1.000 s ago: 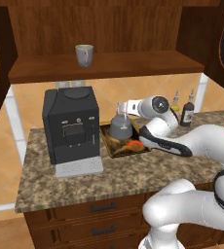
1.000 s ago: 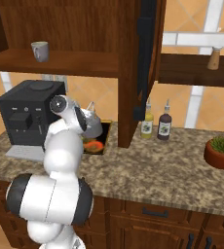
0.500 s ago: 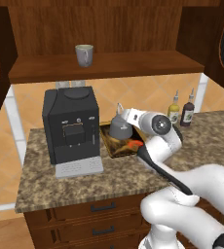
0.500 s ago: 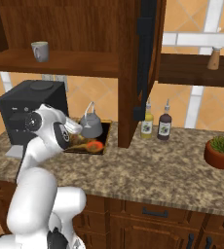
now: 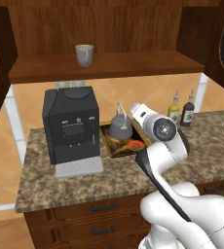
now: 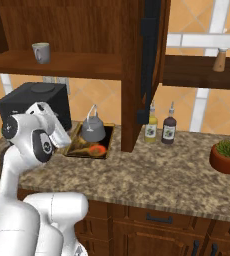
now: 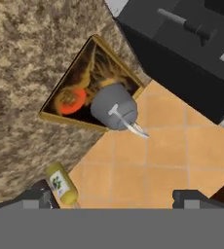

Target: Pick the kettle from the counter and place it on the tray. Then pick the mug from the cabinet and place it on the tray. Then close the cabinet doors.

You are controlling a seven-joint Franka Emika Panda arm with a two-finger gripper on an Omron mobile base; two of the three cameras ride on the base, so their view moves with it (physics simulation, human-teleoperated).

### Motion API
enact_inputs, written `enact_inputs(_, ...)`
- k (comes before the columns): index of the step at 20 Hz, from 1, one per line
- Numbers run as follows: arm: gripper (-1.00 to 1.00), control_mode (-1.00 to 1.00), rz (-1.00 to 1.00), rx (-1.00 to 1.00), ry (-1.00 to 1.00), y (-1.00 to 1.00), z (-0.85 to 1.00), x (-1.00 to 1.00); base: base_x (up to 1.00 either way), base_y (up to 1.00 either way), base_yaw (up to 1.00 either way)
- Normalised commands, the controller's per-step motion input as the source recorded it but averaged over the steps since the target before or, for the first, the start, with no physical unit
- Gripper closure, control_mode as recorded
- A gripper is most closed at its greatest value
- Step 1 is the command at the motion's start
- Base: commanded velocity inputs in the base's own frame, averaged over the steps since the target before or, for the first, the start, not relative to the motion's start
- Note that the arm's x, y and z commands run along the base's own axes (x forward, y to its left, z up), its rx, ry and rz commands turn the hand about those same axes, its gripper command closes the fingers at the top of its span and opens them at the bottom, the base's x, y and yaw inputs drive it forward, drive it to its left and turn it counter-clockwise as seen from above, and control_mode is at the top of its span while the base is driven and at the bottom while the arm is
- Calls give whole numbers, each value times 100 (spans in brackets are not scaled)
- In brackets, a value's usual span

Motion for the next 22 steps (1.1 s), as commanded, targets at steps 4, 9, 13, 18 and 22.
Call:
enact_inputs(4,-100,-100,-27,38,3,7,41,-54,0,0,0)
enact_inputs(9,-100,-100,-14,39,-10,14,39,-54,0,0,0)
enact_inputs(13,-100,-100,-9,38,-17,16,27,-45,0,0,0)
enact_inputs(18,-100,-100,-11,47,-16,22,25,-35,0,0,0)
enact_inputs(22,-100,-100,-16,55,-7,18,33,-23,0,0,0)
